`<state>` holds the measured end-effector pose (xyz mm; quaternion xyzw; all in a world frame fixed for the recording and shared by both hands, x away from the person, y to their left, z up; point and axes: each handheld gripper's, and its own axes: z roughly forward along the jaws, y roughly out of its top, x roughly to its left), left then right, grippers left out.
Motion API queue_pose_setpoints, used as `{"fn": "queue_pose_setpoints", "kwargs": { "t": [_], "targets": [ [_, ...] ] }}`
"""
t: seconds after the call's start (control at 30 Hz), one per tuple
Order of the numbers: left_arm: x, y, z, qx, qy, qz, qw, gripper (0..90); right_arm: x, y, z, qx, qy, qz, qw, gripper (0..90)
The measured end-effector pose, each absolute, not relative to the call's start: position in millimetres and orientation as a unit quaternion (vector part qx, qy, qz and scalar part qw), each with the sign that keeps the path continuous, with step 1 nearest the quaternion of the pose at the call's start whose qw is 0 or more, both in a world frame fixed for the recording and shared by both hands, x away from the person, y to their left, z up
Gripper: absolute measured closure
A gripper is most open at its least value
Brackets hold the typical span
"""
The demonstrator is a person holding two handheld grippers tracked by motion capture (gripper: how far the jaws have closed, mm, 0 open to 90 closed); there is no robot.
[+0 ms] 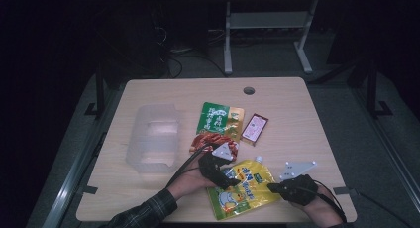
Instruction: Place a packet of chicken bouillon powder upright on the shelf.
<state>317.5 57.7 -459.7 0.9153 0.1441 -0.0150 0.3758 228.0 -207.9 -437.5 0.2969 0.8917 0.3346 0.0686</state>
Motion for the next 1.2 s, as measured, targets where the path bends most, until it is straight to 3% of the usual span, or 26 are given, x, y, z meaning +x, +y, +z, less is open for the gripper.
{"fn": "queue_pose_setpoints", "kwargs": {
  "t": [0.2, 0.4, 0.57, 0.6, 0.63, 0.73, 1.0, 1.2],
  "targets": [
    [322.6, 58.3, -465.8, 0.912, 0.152, -0.051, 0.377, 29.4, 227.4, -208.0, -444.3, 0.296, 0.899, 0.315, 0.065, 89.9],
    [322.8, 58.3, -465.4, 0.913, 0.147, -0.056, 0.376, 38.5, 229.7, -206.4, -450.2, 0.300, 0.903, 0.302, 0.059, 90.0],
    [325.1, 58.9, -464.8, 0.914, 0.150, -0.059, 0.373, 55.7, 230.3, -203.2, -454.2, 0.298, 0.907, 0.291, 0.058, 90.0],
    [325.8, 59.3, -464.6, 0.914, 0.152, -0.056, 0.371, 61.0, 230.4, -203.5, -454.3, 0.298, 0.907, 0.292, 0.057, 90.0],
    [327.3, 59.8, -464.9, 0.914, 0.152, -0.055, 0.371, 72.3, 230.5, -203.5, -454.4, 0.296, 0.908, 0.292, 0.058, 90.0],
    [329.4, 60.2, -465.8, 0.912, 0.158, -0.065, 0.374, 79.5, 230.4, -203.4, -454.3, 0.297, 0.908, 0.291, 0.057, 90.0],
    [327.6, 64.1, -460.4, 0.899, 0.173, -0.063, 0.398, 86.7, 231.8, -204.1, -451.1, 0.298, 0.905, 0.297, 0.057, 89.9],
    [326.5, 71.0, -446.0, 0.895, 0.173, -0.019, 0.411, 87.9, 234.8, -212.1, -438.5, 0.315, 0.887, 0.330, 0.069, 89.6]
  ]
}}
